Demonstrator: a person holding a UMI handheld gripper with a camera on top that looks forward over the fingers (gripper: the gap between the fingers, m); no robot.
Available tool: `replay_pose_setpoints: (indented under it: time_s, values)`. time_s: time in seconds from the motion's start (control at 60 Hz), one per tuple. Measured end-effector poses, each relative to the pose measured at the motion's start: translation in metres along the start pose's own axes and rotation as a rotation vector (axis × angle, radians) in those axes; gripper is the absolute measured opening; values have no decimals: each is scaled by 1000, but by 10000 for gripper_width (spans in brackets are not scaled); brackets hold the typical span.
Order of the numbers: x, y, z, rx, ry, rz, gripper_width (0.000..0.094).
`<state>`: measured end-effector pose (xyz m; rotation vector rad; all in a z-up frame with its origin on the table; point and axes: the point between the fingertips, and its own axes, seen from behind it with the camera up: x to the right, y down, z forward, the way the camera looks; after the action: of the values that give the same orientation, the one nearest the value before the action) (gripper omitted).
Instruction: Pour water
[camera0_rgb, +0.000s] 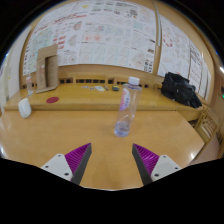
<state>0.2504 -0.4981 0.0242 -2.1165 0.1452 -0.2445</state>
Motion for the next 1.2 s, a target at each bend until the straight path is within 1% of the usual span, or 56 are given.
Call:
replay_pose_setpoints:
  time_s: [0.133,0.283,0.35,0.417,0.483,0.5,0.517,0.683,0.783,0.8,0.883,0.967,1.017,1.15,1.2]
  values:
    - [33,-31,72,62,-26,37,845]
    - [46,-62,138,123,-50,50,845]
    - [44,-73,159,149,-69,49,820]
    - [44,-86,173,186,-69,39,743]
    - [51,-97,185,221,-53,24,536]
    - [51,-97,185,227,-48,28,516]
    - [51,-97,186,230,-46,35,517]
    - [51,-99,185,243,-12,58,359]
    - [50,-105,182,243,7,41,348]
    - [49,-108,180,246,18,36,321]
    - [51,-129,167,271,79,-29,318]
    - [52,-164,146,307,161,-109,319]
    - [52,-192,132,333,223,-170,319]
    - [30,-281,76,408,431,-374,320]
    - [8,-314,56,433,501,-461,320]
